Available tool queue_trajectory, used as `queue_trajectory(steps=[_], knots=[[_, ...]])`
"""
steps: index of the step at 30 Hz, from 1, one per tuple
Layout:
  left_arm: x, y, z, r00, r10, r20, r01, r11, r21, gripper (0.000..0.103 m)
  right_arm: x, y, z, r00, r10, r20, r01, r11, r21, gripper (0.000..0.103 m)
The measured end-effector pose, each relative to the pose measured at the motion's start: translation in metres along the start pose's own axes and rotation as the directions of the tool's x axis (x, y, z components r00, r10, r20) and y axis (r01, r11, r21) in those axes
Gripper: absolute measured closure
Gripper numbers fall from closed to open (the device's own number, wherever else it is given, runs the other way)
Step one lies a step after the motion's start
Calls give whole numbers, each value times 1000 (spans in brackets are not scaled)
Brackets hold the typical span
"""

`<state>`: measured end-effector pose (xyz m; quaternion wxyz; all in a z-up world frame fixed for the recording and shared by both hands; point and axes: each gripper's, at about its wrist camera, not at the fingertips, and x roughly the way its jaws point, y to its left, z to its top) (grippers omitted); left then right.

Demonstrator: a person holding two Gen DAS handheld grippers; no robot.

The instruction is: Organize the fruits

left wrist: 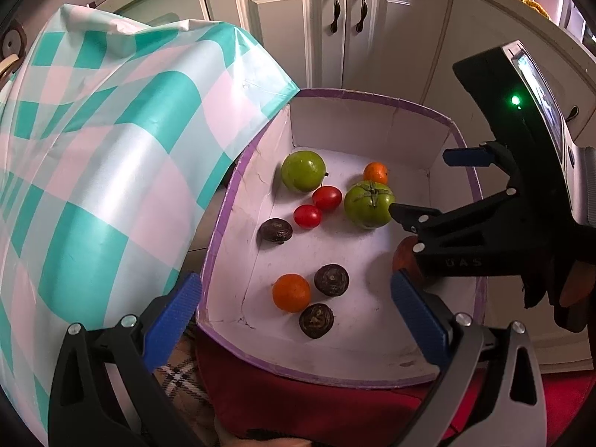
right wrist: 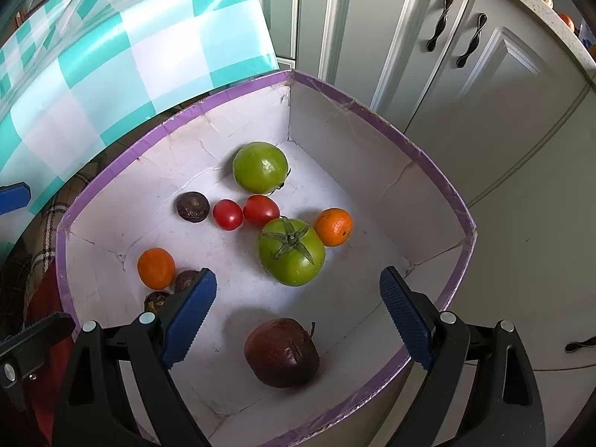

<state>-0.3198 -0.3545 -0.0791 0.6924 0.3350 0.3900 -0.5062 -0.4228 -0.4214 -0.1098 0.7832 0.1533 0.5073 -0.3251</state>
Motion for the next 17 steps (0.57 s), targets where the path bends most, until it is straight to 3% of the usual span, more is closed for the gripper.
queue_trajectory(steps=[11,17], knots=[[1,1,-1,1000,-4,-6,3,1000,-11,2,-3,2,2,1000,-21,-1,21,1000,-10,17],[-37,6,-1,995,6,98,-4,1000,-23,2,-32,10,19,996,-59,65,62,997,-46,17]])
